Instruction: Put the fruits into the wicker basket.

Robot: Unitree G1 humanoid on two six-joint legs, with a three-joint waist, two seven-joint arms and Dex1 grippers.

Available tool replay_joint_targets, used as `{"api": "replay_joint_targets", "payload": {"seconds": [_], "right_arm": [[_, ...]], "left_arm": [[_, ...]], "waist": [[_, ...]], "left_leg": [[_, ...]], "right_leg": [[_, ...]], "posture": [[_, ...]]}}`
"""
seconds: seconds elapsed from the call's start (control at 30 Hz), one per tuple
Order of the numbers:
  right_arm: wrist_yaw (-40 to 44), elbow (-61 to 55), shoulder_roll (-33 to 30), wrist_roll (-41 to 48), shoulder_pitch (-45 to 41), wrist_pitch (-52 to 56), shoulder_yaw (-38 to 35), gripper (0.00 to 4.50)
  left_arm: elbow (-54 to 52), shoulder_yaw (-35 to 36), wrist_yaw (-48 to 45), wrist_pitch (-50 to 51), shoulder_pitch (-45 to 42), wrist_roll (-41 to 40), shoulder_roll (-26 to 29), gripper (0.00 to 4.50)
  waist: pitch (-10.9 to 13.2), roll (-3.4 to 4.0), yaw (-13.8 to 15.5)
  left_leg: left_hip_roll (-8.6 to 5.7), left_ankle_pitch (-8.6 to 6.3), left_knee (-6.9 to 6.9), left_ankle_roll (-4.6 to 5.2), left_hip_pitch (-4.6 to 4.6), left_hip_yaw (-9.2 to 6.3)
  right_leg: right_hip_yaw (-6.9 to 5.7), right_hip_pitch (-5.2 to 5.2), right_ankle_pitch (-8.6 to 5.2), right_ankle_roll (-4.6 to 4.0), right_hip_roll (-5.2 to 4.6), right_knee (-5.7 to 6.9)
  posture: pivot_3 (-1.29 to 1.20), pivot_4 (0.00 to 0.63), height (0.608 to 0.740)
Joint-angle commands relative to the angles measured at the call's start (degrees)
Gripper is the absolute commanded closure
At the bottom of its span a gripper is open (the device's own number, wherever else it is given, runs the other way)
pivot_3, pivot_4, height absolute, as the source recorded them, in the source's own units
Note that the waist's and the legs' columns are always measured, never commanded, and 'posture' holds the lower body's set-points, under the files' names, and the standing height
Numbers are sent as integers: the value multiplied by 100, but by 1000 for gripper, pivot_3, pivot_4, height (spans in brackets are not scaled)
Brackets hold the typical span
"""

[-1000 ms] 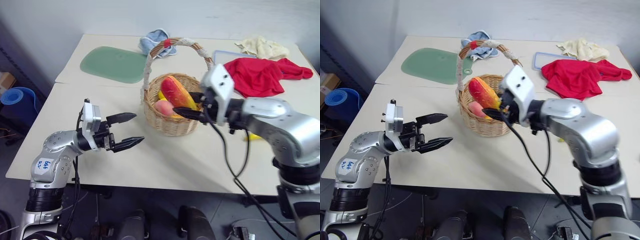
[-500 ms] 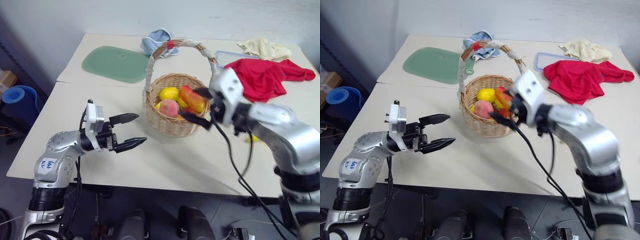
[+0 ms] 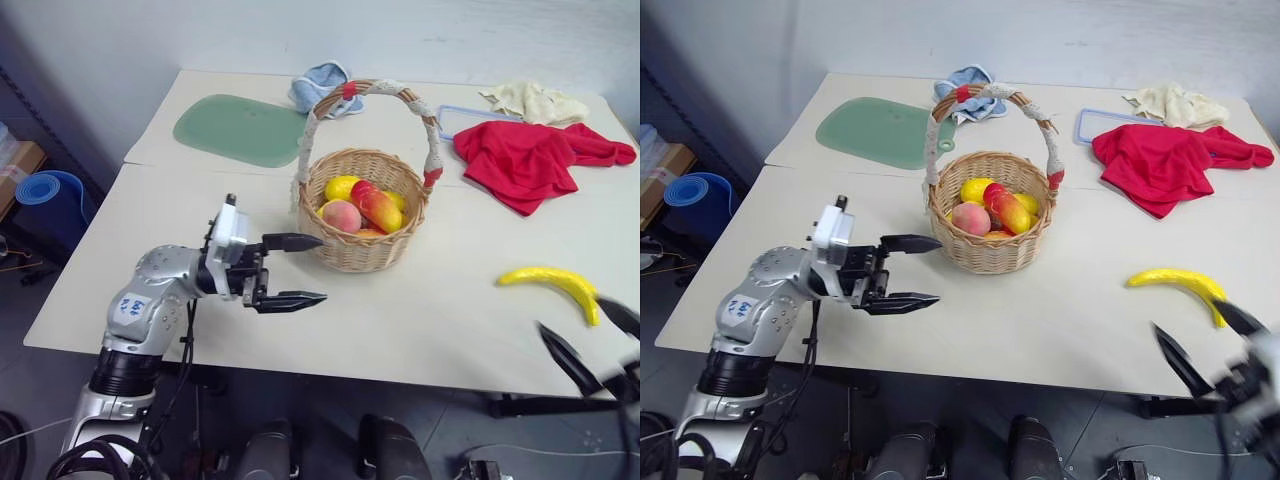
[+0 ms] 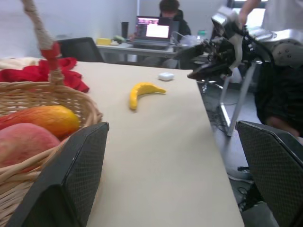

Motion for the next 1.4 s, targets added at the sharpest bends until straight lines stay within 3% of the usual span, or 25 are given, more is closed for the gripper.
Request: {"api": "replay_joint_targets", "payload": {"seconds": [0.03,0.23,0.47,0.6,0.67,0.8,0.93,1.1,1.23,1.4], "right_arm": [[105,1120,235,-205,455,-1296,-410,45],[-213,1872,120,-15,478,-1754,-359,45],[-48,2295,-1627,228,-672,-826,-51,45],[-262,3403,-2980,-459,-1996,186,911,45],[-241,3936,-3291,-613,-2850,390,1441,45],[-311,5467,-3645,-1328,-4634,1147,2698,45],[-77,6688,-3681,-1739,-5892,1402,3477,45],[63,7654,-3680,-1931,-6763,1683,3840,45],[718,7495,-3709,-1726,-6794,2054,3841,1233],[1658,6402,-3881,-1043,-6181,2996,3508,3050]], "left_arm": [[-61,-70,-181,-145,-138,68,-1,0],[-86,-29,-125,-213,-159,134,-38,0],[-229,-8,-55,-194,-51,165,-8,0],[-357,24,104,-234,59,200,-45,0],[-422,28,189,-256,112,218,-74,0],[-577,85,358,-240,209,225,-60,0],[-701,162,445,-196,294,177,26,0],[-824,254,561,-164,386,143,124,0],[-907,326,682,-161,455,144,123,0],[-941,382,846,-116,497,75,63,0]], "waist": [[-4,7,-40],[-10,19,-224],[-16,31,-291],[-14,27,-202],[-14,26,-191],[-13,29,-163],[-13,32,-133],[-11,27,-186],[-11,27,-172],[-11,27,-159]], "left_leg": [[6,0,-4,0,2,6],[29,-23,-27,-11,102,47],[33,-32,-21,-13,107,50],[31,-27,-14,-7,98,47],[29,-28,-8,-3,97,49],[28,-23,-6,-2,96,48],[25,-20,-3,1,83,44],[25,-19,-1,5,87,52],[25,-19,2,5,86,49],[27,-19,0,4,83,43]], "right_leg": [[7,0,-2,-4,1,-7],[54,60,-14,-22,3,-25],[104,58,-16,-25,-4,-19],[101,57,-18,-29,-5,-19],[101,58,-18,-28,-7,-19],[95,57,-17,-27,-7,-15],[72,55,-16,-26,-6,3],[44,65,-10,-14,-6,-11],[43,68,-9,-12,-7,-11],[37,68,-9,-12,-6,-13]], "posture": [[0,150,740],[0,150,740],[0,150,740],[0,150,740],[0,150,740],[0,150,740],[0,150,740],[0,150,740],[0,150,740],[0,150,740]]}}
